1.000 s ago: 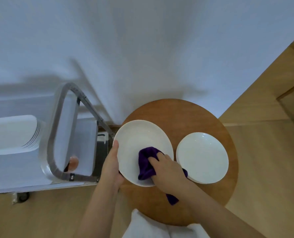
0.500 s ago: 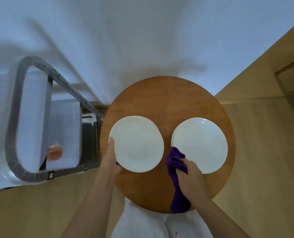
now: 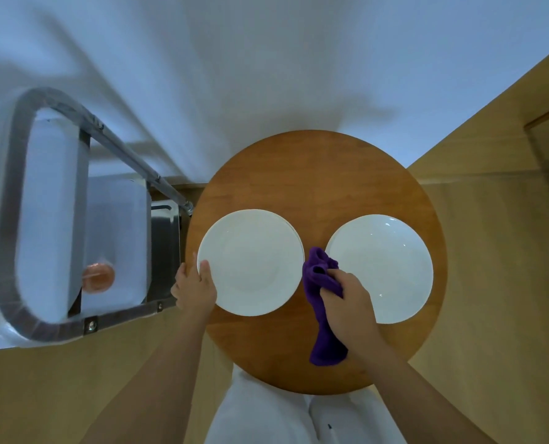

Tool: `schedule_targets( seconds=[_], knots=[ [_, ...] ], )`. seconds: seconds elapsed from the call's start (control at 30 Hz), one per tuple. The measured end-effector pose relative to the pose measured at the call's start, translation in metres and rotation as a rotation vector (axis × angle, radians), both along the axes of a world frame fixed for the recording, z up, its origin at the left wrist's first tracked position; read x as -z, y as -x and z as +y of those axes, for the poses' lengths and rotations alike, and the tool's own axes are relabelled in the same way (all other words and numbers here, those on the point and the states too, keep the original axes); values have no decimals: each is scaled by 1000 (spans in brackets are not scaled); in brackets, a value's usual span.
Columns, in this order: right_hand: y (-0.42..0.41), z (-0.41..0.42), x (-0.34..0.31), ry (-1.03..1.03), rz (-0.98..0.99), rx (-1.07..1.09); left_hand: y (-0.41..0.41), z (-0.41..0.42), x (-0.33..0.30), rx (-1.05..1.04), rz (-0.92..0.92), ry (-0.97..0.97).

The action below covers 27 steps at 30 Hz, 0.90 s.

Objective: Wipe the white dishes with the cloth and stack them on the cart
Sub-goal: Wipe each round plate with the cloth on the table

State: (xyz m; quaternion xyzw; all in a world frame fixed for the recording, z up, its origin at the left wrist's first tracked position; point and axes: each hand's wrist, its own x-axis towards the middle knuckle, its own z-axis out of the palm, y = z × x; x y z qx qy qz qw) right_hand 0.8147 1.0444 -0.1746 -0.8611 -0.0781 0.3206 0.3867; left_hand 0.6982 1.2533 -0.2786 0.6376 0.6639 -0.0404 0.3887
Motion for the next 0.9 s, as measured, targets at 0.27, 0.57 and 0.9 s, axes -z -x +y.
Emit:
schedule_targets(
  seconds=[0.27, 0.57, 0.9],
  knots=[
    [-6, 2, 6, 3, 6, 29, -24, -15, -12, 214, 157, -116],
    [-23, -35, 8, 2, -12, 280, -108, -126, -43, 809, 29, 47],
    [-38, -80, 4, 27, 23, 396, -145, -141, -40, 973, 206, 112]
  ],
)
